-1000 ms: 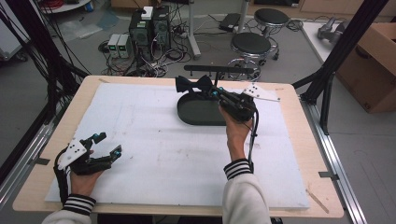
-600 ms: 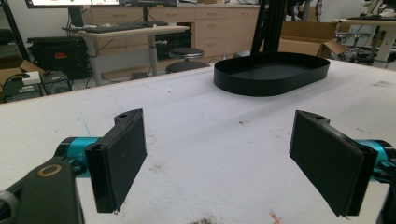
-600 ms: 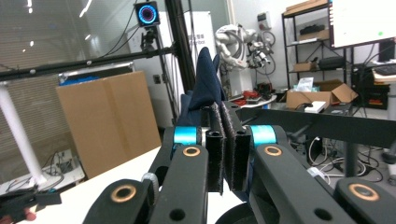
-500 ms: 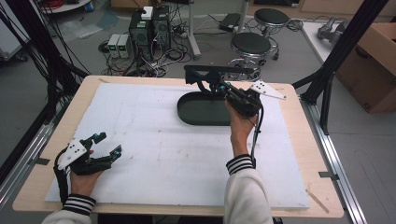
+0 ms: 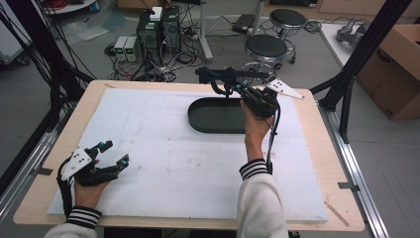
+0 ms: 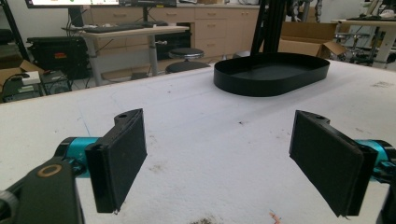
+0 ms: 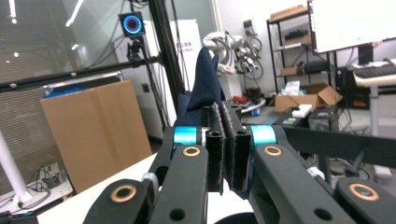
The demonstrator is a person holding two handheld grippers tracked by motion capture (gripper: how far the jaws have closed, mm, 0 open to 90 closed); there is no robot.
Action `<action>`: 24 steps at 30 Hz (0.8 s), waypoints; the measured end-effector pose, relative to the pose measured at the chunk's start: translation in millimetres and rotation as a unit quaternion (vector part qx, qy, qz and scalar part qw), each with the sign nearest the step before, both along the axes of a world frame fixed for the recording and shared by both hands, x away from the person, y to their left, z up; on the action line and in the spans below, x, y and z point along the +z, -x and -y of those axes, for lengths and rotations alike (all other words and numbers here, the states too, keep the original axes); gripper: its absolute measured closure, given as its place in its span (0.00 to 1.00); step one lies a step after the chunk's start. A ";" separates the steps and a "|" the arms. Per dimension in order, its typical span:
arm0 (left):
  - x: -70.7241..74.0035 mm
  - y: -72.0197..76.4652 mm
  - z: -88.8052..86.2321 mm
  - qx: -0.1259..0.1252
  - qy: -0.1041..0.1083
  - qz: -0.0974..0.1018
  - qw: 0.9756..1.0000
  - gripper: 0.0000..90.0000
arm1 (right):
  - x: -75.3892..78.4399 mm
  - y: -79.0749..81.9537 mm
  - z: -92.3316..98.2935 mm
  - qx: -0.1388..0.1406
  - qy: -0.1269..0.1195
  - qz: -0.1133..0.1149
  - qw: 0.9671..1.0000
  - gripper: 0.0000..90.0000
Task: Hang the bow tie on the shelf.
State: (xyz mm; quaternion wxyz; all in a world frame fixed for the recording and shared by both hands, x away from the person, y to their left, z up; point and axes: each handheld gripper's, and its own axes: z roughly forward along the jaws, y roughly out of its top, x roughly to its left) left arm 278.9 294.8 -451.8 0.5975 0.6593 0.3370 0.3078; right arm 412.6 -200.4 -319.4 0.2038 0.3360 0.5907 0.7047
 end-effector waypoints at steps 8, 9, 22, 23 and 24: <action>0.0 -0.1 -0.2 0.000 0.001 0.000 1.000 0.21 | -13.0 -14.4 1.4 -0.016 -0.005 -0.015 1.000 0.98; 0.0 -0.1 -0.2 -0.001 0.000 -0.001 1.000 0.21 | -14.2 -15.5 1.2 -0.019 -0.005 -0.018 1.000 0.98; 0.0 -0.1 -0.2 -0.001 0.001 -0.001 1.000 0.21 | -26.1 -27.0 0.7 -0.060 0.003 -0.029 0.998 0.98; 0.0 -0.1 -0.3 -0.001 0.000 -0.001 1.000 0.21 | -26.0 -27.0 0.8 -0.063 0.000 -0.028 0.998 0.98; 0.0 -0.1 -0.2 0.000 0.001 0.000 1.000 0.21 | -25.8 -26.9 0.9 -0.066 -0.003 -0.027 0.997 0.98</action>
